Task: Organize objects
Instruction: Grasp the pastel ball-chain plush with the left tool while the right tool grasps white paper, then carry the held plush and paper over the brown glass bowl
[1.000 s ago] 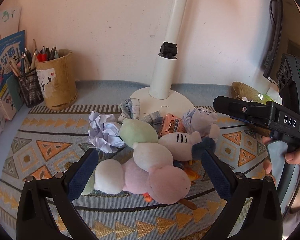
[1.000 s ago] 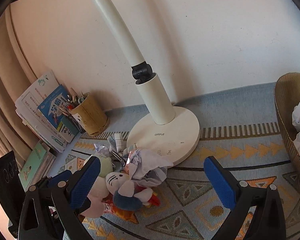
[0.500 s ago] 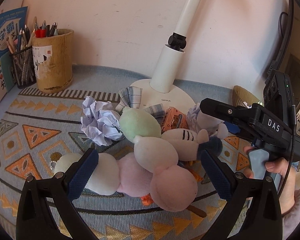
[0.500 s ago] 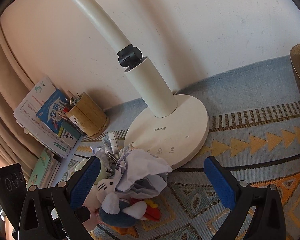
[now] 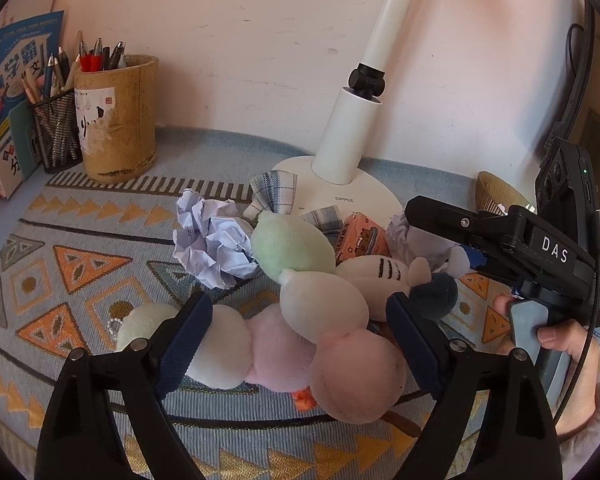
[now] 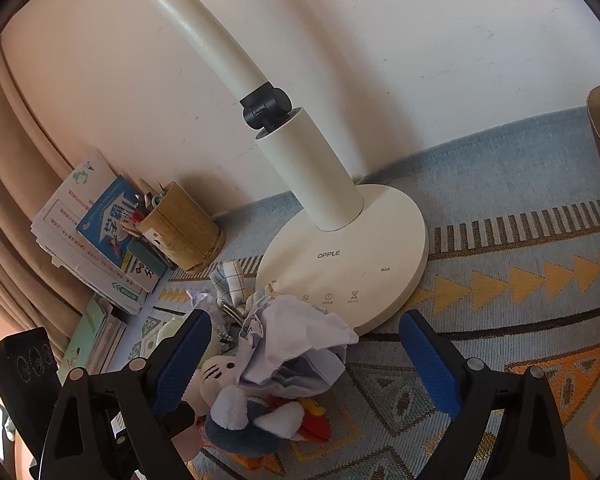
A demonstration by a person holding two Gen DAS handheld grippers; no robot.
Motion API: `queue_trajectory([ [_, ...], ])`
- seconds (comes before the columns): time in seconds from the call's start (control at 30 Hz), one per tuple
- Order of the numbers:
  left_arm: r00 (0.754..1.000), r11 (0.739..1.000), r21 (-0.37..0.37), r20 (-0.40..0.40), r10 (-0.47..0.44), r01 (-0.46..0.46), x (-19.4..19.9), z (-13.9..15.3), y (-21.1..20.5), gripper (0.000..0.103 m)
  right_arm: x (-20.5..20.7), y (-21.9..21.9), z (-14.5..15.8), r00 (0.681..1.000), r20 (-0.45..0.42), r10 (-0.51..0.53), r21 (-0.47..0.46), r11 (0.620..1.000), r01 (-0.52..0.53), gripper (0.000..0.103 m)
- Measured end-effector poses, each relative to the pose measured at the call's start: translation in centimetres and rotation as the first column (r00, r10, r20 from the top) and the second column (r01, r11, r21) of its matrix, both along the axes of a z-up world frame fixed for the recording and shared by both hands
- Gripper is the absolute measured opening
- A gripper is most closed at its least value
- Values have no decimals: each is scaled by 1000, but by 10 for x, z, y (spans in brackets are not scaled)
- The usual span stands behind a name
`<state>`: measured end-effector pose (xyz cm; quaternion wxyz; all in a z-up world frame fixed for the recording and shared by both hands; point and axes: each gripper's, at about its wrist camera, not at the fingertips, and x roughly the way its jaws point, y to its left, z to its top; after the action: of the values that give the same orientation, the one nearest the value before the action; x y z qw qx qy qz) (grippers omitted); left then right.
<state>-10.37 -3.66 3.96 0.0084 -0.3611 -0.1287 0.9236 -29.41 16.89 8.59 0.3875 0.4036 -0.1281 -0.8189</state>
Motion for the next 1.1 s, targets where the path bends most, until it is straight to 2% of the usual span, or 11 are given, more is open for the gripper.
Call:
queue_trajectory([
  [0.2,1000,1000,-14,0,-1,1,0,-1,1,82,2,-3,-1,1000,2,18,0,1000,-18,89],
  [0.33,1000,1000,-22,-5,0,0,1,-1,1,82,2,-5,-1,1000,8,30,-13,999,-30,78],
  [0.4,1000,1000,-15,-12,-4,3,2,-1,0,72,3,-5,-1,999,11,45,-29,999,-45,66],
  [0.43,1000,1000,6,-20,-15,15,3,-1,-1,50,4,-5,-2,999,8,48,-36,998,-48,53],
  [0.47,999,998,59,-30,-36,38,4,-1,-2,34,6,-5,-1,999,-1,48,-41,998,-48,45],
  [0.6,996,996,73,-79,-42,47,11,3,1,33,10,8,8,999,-53,-4,-81,997,-1,44],
  [0.77,993,994,97,-116,-32,43,15,11,-3,33,2,25,14,998,-34,-50,-131,990,45,44],
  [1.1,994,993,117,-112,-2,15,19,10,-9,33,-1,38,11,998,-9,-64,-134,989,62,44],
])
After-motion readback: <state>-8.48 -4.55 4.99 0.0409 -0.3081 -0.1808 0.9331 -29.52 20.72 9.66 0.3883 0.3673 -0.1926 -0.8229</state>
